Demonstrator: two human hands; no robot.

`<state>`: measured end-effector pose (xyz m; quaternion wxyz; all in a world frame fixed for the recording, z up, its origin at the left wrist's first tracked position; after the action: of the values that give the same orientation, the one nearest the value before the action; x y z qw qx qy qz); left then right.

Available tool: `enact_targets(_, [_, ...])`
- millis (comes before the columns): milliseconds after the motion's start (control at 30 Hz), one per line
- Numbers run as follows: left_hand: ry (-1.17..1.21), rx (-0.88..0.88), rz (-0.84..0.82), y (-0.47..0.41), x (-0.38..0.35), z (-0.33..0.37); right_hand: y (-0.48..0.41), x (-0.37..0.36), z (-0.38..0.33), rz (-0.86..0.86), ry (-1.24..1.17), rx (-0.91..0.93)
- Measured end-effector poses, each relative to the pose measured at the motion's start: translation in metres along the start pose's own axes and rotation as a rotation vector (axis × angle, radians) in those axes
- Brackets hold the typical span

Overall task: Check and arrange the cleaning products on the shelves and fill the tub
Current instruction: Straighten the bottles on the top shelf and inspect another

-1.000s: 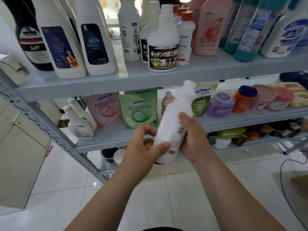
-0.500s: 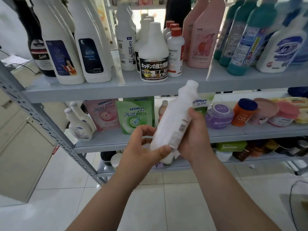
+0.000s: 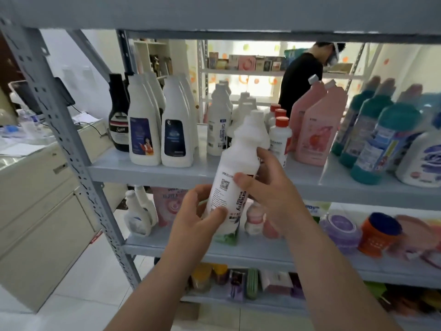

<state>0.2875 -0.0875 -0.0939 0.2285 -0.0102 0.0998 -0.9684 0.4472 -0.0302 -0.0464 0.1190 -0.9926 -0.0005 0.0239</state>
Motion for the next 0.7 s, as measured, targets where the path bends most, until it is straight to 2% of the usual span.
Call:
enact_targets(167, [-0.064,-0.083,-0.056,-0.047,-0.007,0.001,-0.027,-0.027,-0.026,0.092,0.283,0.171])
enact_targets(267, [-0.134,-0.162,-0.029,-0.078,-0.011,0.004,-0.047,-0.046,-0.037,0.111,0.482,0.333])
enact_targets(433, [-0.236,-0.241,-0.013,-0.126,-0.023,0.004,-0.086,-0.059,-0.046,0.326,0.939,0.610])
enact_targets(567, [-0.313,-0.292,-0.027,-0.153,-0.036,-0.002,-0.106,-0.064,-0.039,0.365,1.156,0.619])
enact_targets(700, [-0.327,-0.286,-0.030,-0.170,-0.041,-0.014,-0.118,-0.070,-0.026,0.386,1.221,0.637])
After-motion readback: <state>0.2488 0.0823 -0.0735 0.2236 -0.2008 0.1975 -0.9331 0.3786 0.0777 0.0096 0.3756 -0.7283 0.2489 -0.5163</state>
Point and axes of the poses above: each hand's wrist, its own y-axis away from the middle knuckle, its own x-axis out of the back of the hand, z = x × y, the point moved 4 cm from there along -y, towards the middle knuckle, and after that the axes turned 15 degrees about z, right-handed, at the moved point
